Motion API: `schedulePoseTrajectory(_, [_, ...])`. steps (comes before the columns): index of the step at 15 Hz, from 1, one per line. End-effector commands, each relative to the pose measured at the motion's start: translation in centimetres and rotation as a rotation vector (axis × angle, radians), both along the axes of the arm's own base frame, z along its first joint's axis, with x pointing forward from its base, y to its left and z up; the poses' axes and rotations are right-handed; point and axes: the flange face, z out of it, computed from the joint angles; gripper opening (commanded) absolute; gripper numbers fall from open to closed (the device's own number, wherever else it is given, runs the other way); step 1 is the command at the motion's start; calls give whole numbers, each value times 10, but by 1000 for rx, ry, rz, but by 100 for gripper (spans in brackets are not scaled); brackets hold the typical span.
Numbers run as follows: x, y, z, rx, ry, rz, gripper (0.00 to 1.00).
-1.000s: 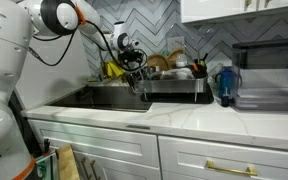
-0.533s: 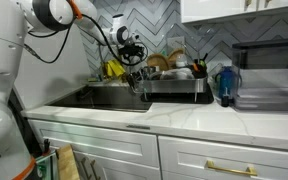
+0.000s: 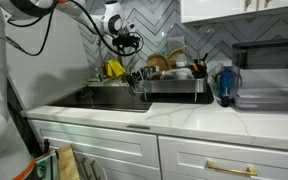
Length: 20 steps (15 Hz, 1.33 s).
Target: Open the faucet
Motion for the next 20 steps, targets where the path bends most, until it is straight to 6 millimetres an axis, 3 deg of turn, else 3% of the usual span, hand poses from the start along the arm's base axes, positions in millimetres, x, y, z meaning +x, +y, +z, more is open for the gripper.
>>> schedulePoseTrajectory(1, [-47,-26,6,-15,36,42,100])
schedulePoseTrajectory(8, [-101,-85,11,-14,42,108,100])
schedulePoseTrajectory(13, [-129,-97,-1,108,119,203,100])
schedulePoseTrajectory(20, [-151,-109,-19,159,305,274,100])
